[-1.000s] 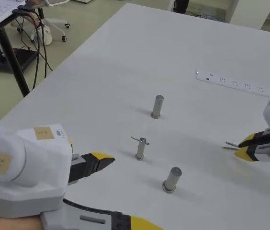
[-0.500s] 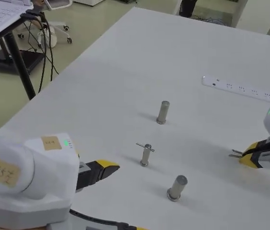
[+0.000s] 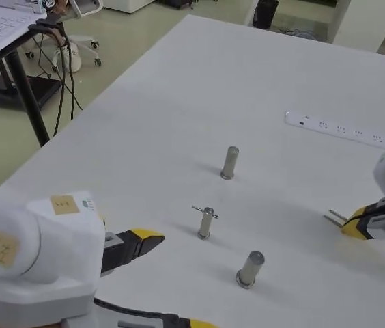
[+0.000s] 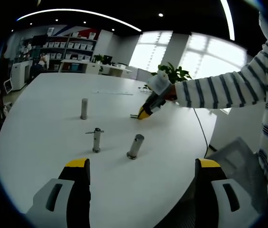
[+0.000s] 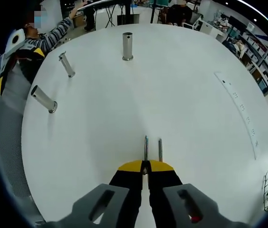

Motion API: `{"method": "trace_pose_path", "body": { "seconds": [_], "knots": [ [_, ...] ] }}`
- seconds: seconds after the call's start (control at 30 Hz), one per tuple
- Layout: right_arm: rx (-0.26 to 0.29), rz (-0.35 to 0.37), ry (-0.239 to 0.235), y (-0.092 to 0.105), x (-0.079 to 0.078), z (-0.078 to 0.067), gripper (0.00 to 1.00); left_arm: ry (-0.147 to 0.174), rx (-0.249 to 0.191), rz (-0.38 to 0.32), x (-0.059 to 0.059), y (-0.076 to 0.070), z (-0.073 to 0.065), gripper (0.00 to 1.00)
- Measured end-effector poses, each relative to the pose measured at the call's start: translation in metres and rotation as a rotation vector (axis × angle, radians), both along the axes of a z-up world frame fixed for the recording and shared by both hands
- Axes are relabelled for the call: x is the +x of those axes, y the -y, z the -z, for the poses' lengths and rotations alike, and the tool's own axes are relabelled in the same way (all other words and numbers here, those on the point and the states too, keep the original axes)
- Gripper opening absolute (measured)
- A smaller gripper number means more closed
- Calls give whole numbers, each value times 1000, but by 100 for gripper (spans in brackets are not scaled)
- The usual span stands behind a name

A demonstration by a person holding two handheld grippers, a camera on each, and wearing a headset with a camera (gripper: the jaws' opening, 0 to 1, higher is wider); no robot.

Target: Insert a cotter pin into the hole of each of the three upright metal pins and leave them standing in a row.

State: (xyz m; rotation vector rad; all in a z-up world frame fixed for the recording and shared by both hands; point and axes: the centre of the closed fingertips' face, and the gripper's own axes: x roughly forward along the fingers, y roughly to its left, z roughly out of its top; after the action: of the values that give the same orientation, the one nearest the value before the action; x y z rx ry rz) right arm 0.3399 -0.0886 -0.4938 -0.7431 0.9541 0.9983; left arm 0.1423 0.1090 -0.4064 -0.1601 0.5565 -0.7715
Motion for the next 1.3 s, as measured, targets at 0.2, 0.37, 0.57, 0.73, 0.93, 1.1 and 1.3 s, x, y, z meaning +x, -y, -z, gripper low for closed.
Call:
{"method": "trace_pose_path", "body": {
  "seconds": [0.2, 0.37, 0.57, 0.73, 0.93, 1.1, 1.3],
  "knots": [
    [-4, 34, 17, 0, 0, 0, 0, 0, 8, 9, -1, 5, 2, 90],
    [-14, 64, 5, 0, 1, 1, 0, 1, 1, 6, -1, 8, 0, 90],
    [-11, 68, 23, 1, 0, 1, 0, 5, -7, -8, -1, 9, -2, 90],
    [-23, 74, 47, 0, -1, 0, 0, 6, -6, -17, 0, 8, -4, 89],
    [21, 56, 70, -8, -6, -15, 0, 16, -9, -25, 3, 8, -8, 89],
    [105, 32, 59, -21, -20, -35, 0, 21, -8, -24, 4, 9, -10, 89],
    [146, -2, 94, -29, -33, -58, 0, 19, -14, -20, 5, 10, -12, 87]
  ]
}}
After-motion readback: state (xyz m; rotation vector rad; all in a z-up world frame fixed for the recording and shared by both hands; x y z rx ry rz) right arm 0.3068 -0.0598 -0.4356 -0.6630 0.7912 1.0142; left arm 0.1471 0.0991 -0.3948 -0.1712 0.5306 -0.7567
